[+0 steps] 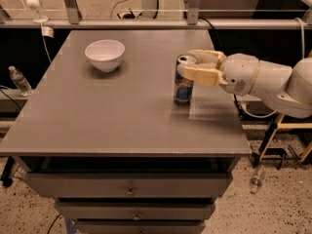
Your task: Place redbull can upright
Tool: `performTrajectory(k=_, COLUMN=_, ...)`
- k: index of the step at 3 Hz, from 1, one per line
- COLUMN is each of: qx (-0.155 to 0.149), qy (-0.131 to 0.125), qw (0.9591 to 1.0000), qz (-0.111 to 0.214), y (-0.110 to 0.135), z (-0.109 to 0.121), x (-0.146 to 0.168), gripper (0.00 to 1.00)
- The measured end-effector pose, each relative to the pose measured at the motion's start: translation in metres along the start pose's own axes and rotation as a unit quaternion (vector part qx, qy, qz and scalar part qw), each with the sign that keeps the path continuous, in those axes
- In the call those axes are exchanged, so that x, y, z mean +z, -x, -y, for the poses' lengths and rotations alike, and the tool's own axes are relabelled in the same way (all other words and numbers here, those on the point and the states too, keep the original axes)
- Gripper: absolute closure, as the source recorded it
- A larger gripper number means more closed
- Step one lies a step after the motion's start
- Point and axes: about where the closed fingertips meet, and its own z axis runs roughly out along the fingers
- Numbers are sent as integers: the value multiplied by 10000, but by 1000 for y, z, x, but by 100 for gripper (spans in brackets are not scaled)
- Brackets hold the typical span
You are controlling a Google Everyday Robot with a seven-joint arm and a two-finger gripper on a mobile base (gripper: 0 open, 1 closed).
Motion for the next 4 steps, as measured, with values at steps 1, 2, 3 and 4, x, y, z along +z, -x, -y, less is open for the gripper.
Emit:
performTrajectory(k=1, qx=87, qy=-41, qw=9999, qz=107, y=-10, z=5, x=-3, gripper=100)
performTrajectory(k=2, qx=90, qy=-16, qw=9999, qz=120, y=-10, z=4, x=0, gripper=79)
performTrajectory(k=3, qx=88, qy=2, qw=9999, qz=123, y=-10, z=3, x=2, gripper=56)
performTrajectory(k=4, qx=83, qy=34, qw=9999, qz=127, y=-9, z=1, x=5, gripper=25)
